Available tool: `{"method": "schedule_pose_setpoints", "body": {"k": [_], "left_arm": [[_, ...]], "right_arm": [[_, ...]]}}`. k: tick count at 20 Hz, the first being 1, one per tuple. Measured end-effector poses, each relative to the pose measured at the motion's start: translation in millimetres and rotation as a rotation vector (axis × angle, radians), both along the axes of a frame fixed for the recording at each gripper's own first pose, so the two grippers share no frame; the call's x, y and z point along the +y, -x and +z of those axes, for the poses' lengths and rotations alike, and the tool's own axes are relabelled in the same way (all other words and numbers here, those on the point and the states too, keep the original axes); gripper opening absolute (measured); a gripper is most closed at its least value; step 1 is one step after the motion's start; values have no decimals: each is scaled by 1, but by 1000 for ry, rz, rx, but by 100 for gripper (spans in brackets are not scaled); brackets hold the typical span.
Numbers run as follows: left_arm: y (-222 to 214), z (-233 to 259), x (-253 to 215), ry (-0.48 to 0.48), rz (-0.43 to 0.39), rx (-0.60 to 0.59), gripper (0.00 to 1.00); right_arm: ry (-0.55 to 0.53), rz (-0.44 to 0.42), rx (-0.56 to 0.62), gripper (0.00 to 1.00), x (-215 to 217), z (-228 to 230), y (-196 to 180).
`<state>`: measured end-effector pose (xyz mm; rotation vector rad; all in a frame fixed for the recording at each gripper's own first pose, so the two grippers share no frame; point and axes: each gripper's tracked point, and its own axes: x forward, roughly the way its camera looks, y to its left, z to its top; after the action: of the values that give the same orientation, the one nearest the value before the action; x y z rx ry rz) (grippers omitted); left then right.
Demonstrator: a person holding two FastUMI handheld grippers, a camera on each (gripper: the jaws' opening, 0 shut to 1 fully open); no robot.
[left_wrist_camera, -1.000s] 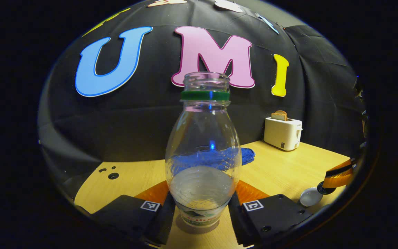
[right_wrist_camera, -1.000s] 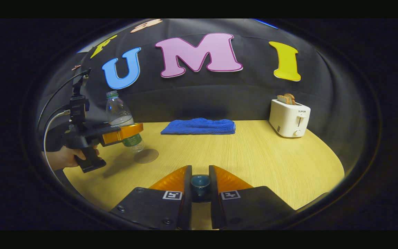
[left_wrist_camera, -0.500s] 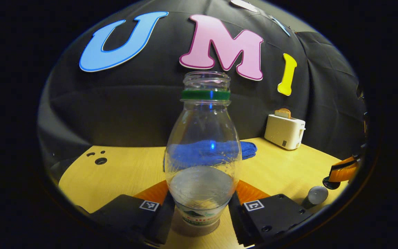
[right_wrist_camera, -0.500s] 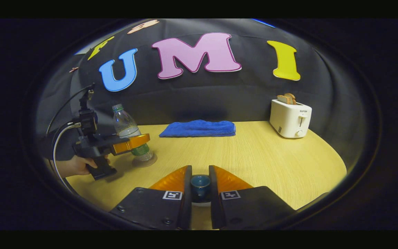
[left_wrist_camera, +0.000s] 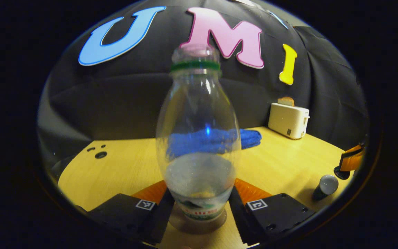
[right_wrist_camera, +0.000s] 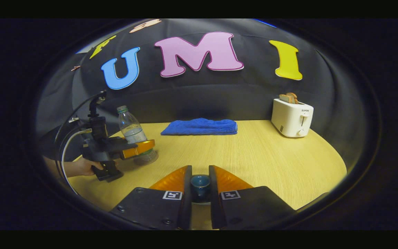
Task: Open the teacup lid with one hand, grasp the water bottle and pour water into the teacup with the other hand; after pouring, place the water bottle on the coaster and then close the teacup lid.
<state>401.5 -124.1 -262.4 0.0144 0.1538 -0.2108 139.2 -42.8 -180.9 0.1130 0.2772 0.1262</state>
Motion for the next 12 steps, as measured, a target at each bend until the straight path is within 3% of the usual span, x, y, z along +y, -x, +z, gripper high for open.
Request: {"method": "schedule_pose_setpoints", "body": {"k": [1,5,12], "left_arm": [[2,3,0,8,2,-13,95],[24,18,-4,36,-48,-36,94],[85,12,36,7,26,-24,95]], "right_arm": [[0,1,-1,25,0,0,0],[-4,0,3,25,-1,0,0],[6,-1,7,25,0,-8,-4]]}}
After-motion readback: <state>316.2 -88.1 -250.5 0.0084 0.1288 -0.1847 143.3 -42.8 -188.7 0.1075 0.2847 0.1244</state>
